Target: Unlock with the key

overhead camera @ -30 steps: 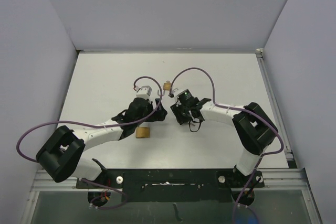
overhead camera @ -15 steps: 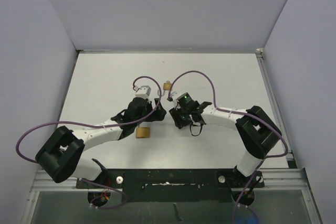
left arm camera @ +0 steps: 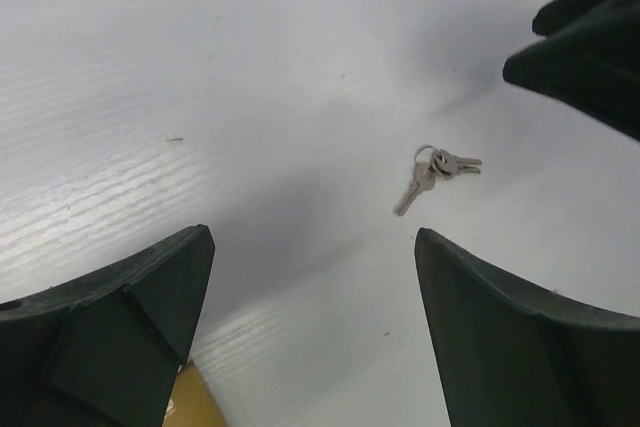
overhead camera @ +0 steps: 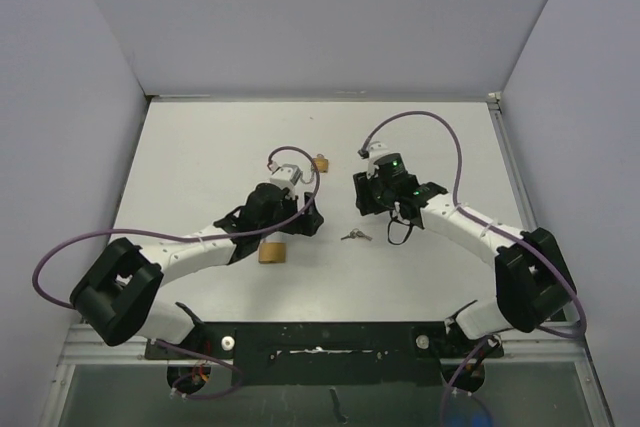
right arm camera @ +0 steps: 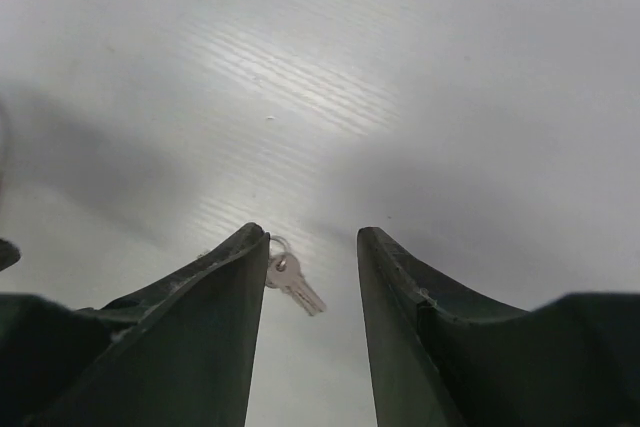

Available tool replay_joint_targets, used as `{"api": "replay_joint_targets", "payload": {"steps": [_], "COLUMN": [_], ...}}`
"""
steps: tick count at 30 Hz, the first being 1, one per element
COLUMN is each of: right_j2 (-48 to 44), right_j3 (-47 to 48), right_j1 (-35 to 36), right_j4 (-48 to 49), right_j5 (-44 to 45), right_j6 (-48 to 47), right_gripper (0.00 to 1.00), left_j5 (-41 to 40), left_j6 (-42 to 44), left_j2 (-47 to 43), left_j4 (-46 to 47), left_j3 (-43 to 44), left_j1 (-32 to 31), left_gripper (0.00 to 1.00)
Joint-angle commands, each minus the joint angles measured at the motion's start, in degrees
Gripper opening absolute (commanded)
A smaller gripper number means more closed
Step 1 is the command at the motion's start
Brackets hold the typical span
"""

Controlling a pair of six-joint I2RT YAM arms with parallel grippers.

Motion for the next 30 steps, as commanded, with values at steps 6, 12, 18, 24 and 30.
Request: {"api": "replay_joint_targets", "payload": {"steps": [6, 12, 18, 24, 30], "right_j2": [-8.1, -9.9, -12.2, -14.6, -18.5], "right_j3": [-1.5, -1.9, -2.8, -3.5, -4.5], "right_j1": [-6.0, -6.9, -8.2, -10.4, -14.0], "right_j4": [-2.3, -2.5, -2.7, -3.3, -3.7], "right_j5": [1.4, 1.0, 0.4, -0.2, -0.3], "right_j6": [1.7, 1.6, 1.5, 1.1, 2.1], "right_gripper": [0.43, 0.43, 0.44, 0.44, 0.45], "left_j5": [7.1, 3.1, 1.9, 3.4, 4.4], "left_j6": [14.8, 21.3, 22.9, 25.5, 27.4], "left_j2": [7.1, 13.5, 17.8, 20.9, 22.2], "left_j4": [-3.7, -9.6, -13.1, -14.8, -13.9], "left_j3": [11.6, 18.1, 21.4, 23.1, 23.0], "left_j1": [-6.1, -10.6, -11.2, -11.1, -11.3], "left_gripper": [0.81, 0.81, 0.77, 0.74, 0.71]}}
